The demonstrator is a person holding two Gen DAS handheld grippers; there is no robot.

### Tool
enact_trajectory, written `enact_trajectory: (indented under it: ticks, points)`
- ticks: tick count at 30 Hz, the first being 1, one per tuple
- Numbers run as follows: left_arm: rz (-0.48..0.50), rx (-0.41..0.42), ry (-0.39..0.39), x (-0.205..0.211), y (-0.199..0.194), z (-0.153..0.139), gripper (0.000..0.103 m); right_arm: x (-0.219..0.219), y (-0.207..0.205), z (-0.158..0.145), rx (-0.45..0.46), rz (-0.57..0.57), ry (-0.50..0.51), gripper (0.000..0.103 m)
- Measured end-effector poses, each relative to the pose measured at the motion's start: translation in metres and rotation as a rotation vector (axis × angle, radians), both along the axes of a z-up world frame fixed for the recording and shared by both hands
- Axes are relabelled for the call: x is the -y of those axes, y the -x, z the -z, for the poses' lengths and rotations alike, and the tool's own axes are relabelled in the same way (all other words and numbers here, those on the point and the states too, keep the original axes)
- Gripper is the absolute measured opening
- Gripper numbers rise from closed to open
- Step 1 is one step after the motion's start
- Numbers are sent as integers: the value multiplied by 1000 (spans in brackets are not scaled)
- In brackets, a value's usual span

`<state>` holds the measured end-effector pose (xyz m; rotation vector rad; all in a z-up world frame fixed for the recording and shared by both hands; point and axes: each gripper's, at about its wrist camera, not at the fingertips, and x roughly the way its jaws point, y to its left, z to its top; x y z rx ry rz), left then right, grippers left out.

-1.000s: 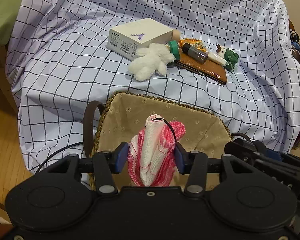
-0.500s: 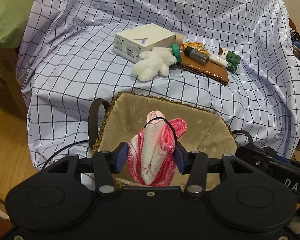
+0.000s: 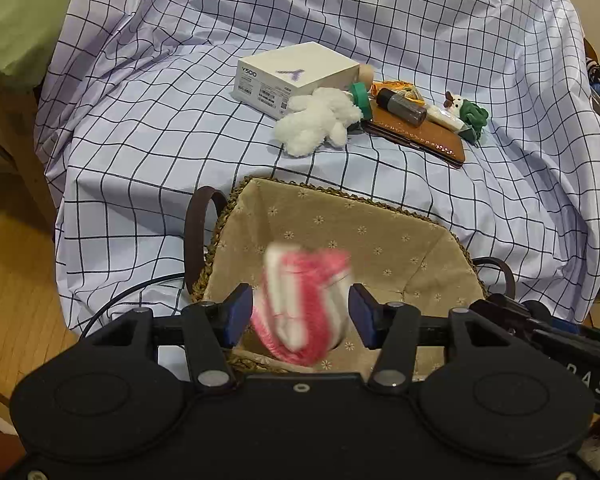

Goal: Organize soft objects
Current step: 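Open the left gripper to drop the cloth while the right releases the cylinder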

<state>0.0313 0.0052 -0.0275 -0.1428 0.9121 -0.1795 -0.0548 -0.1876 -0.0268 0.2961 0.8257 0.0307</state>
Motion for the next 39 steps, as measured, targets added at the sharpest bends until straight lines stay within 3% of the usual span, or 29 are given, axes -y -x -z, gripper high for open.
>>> enact_trajectory:
  ticks: [21, 39]
  points:
    - [-14, 42, -19, -1, 13, -6, 58, -6, -6, 8, -70, -34, 51, 59]
    - [-14, 40, -19, -2, 12, -6, 58, -6, -7, 6, -66, -42, 54, 62]
